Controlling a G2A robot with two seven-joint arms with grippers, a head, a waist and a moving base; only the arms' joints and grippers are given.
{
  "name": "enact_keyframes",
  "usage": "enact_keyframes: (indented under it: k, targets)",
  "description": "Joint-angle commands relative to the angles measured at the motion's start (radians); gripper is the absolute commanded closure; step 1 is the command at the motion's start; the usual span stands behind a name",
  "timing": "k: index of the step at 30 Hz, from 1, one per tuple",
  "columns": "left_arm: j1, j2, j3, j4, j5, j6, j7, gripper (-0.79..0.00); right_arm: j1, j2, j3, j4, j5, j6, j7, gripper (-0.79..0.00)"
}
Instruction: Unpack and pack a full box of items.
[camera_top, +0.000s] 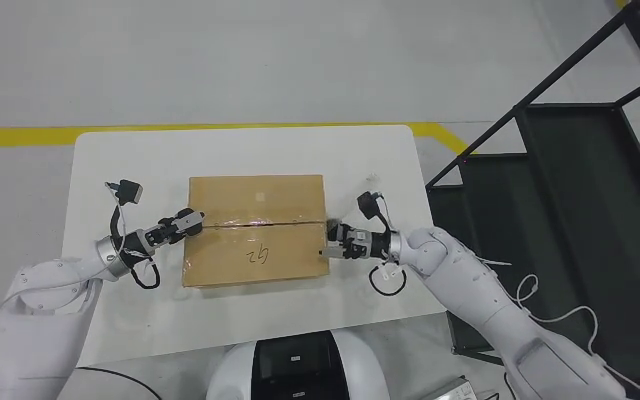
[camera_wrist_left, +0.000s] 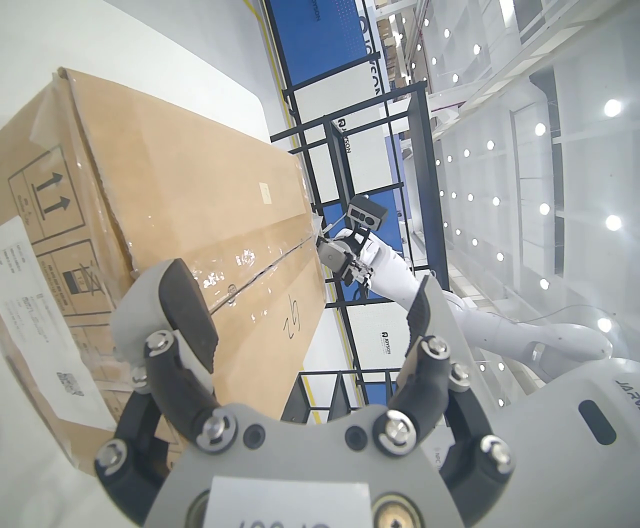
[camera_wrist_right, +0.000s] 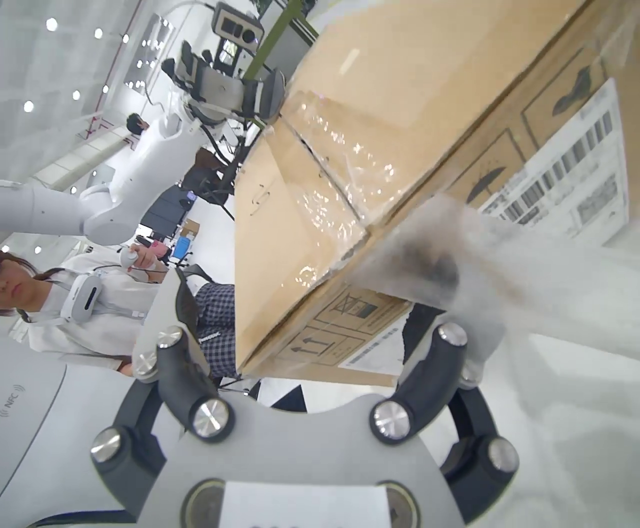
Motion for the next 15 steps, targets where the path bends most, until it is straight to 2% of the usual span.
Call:
enact_keyframes:
  k: [1,15]
  targets:
    - [0.000,0.000,0.000,0.000,0.000,0.000,0.000,-0.785,-0.015,0.004,0.013,-0.018,0.002,0.000,-0.032,-0.785]
    - [0.000,0.000,0.000,0.000,0.000,0.000,0.000,-0.785,-0.123,0.037,0.099,-0.123,-0.046,0.000,-0.149,-0.785]
